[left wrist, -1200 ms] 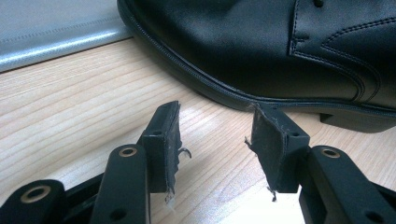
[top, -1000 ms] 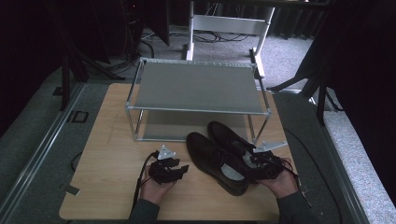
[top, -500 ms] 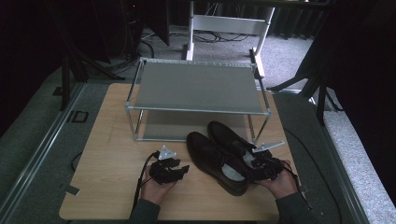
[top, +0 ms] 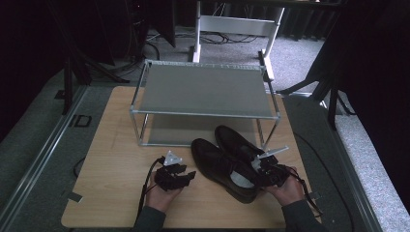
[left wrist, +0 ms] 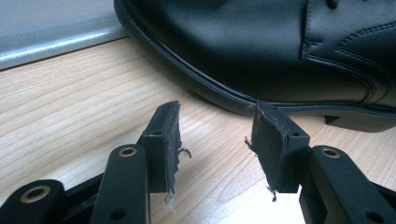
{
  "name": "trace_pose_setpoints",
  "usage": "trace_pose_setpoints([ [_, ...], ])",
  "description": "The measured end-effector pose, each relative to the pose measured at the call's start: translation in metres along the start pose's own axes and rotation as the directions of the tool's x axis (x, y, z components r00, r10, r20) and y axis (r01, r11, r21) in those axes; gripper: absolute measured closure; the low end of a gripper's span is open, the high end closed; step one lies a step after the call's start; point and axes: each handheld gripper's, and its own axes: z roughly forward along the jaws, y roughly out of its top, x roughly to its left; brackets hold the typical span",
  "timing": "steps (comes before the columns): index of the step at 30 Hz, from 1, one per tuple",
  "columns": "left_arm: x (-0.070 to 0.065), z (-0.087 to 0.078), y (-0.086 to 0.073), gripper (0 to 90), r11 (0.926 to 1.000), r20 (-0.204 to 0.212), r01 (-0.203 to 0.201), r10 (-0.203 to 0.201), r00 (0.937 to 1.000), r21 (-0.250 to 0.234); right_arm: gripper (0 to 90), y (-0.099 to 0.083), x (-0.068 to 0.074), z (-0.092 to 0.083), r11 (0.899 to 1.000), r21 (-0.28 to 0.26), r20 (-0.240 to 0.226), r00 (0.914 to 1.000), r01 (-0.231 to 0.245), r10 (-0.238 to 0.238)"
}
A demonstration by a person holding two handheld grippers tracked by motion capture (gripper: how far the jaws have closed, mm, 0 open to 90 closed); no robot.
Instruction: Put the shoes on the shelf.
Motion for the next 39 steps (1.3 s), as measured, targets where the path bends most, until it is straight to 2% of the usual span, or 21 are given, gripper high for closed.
trace_pose_setpoints([
  [6, 0.000, 0.000, 0.000, 52.5, 1.0000, -0.002, -0.001, 0.001, 1.0000, 0.002, 62.0, -0.002, 0.001, -0.002, 0.999, -0.036, -0.002, 1.0000, 0.008, -0.008],
  [13, -0.001, 0.001, 0.000, 52.5, 1.0000, -0.001, -0.002, 0.002, 1.0000, 0.004, 80.1, -0.002, 0.005, -0.004, 0.998, -0.056, -0.005, 0.9991, 0.042, -0.042],
  [14, 0.000, 0.001, 0.000, 52.5, 1.0000, -0.002, -0.002, 0.002, 1.0000, 0.004, 80.1, -0.002, 0.006, -0.004, 0.997, -0.063, 0.012, 0.9990, 0.044, -0.044],
  [18, 0.000, 0.001, -0.001, 52.5, 1.0000, -0.004, 0.001, -0.001, 1.0000, 0.005, 80.5, -0.005, 0.006, -0.004, 0.995, -0.091, 0.009, 0.9993, 0.038, -0.038],
  [23, 0.000, 0.000, 0.000, 52.5, 1.0000, -0.005, 0.001, -0.001, 1.0000, 0.001, 80.7, -0.005, 0.006, -0.005, 0.994, -0.108, 0.001, 0.9994, 0.034, -0.034],
  [27, 0.001, -0.001, 0.000, 52.5, 1.0000, -0.001, 0.004, -0.004, 1.0000, -0.002, 80.7, -0.003, 0.009, -0.009, 0.992, -0.126, -0.026, 0.9991, 0.029, -0.033],
  [32, 0.000, -0.002, 0.001, 52.5, 0.9999, 0.002, 0.005, -0.005, 1.0000, -0.010, 80.6, 0.000, 0.011, -0.011, 0.991, -0.132, -0.025, 0.9989, 0.036, -0.040],
  [39, 0.000, -0.007, 0.003, 52.4, 0.9996, 0.007, 0.011, -0.011, 0.9999, -0.025, 80.7, 0.005, 0.012, -0.013, 0.988, -0.155, -0.026, 0.9993, 0.021, -0.025],
])
